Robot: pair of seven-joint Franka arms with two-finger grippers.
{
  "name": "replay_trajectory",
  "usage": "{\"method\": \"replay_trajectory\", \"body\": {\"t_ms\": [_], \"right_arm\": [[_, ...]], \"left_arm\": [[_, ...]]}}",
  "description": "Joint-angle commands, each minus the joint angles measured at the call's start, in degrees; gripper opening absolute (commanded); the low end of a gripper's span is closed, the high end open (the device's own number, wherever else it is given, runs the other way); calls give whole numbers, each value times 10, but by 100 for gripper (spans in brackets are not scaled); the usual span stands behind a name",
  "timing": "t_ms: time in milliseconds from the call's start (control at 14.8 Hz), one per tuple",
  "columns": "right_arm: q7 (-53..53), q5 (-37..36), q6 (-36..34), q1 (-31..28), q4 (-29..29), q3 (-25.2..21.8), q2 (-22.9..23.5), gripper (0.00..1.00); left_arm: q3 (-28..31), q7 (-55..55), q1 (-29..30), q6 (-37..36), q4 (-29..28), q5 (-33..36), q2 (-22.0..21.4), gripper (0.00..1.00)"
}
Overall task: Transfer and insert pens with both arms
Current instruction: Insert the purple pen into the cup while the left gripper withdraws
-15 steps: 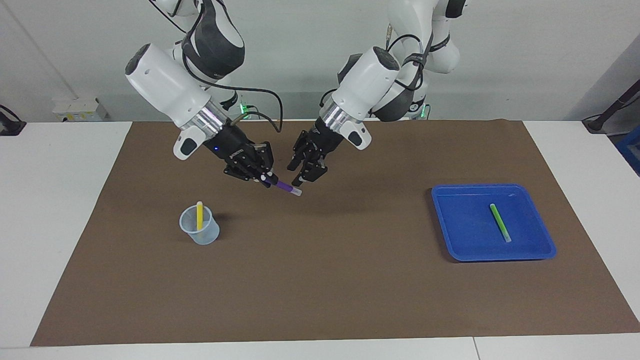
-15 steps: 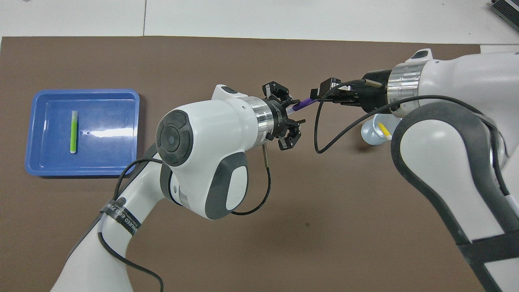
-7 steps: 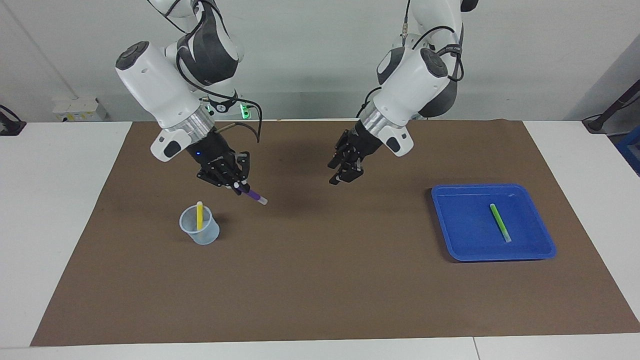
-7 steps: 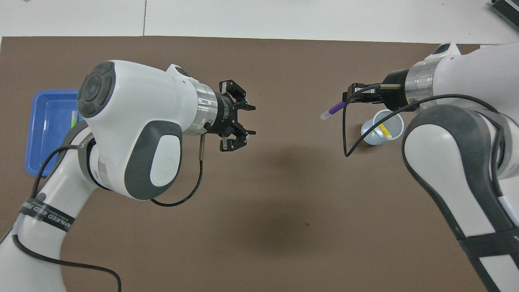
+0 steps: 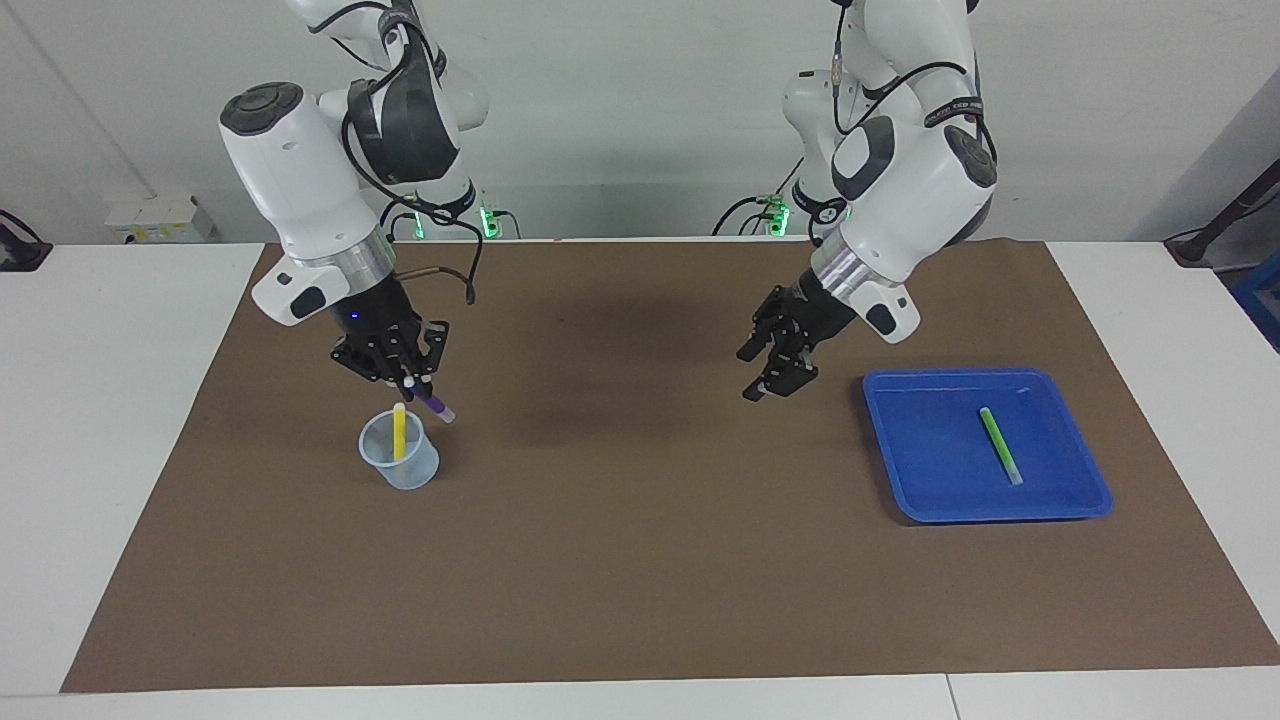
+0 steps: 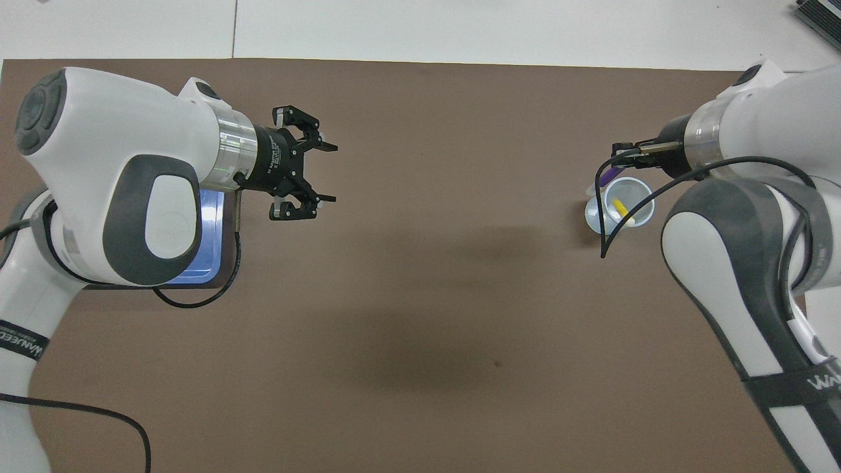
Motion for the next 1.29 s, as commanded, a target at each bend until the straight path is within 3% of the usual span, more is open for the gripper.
{"method": "replay_trajectory", "body": {"t_ms": [0, 68, 407, 813, 1084, 1220], "right_arm": [[-52, -20, -3, -34, 4, 3, 3, 0], [-73, -20, -3, -50, 0, 3, 3, 0], [-82, -20, 4, -66, -7, 3, 21, 0], [-81, -20, 36, -66, -7, 3, 46, 0], [-76, -20, 64, -65, -27, 3, 58, 0], [-76, -20, 73, -65, -30, 3, 68, 0]], "left_arm": [[-4, 12, 16, 9, -31, 5, -25, 90], [-4, 16, 27, 10, -32, 5, -25, 100], [-5, 60, 81, 0, -29, 6, -25, 100], [-5, 309, 140, -52, -25, 6, -30, 100], [-3, 401, 168, -52, -24, 10, -29, 100], [-4, 468, 175, -52, -27, 62, -29, 100]]}}
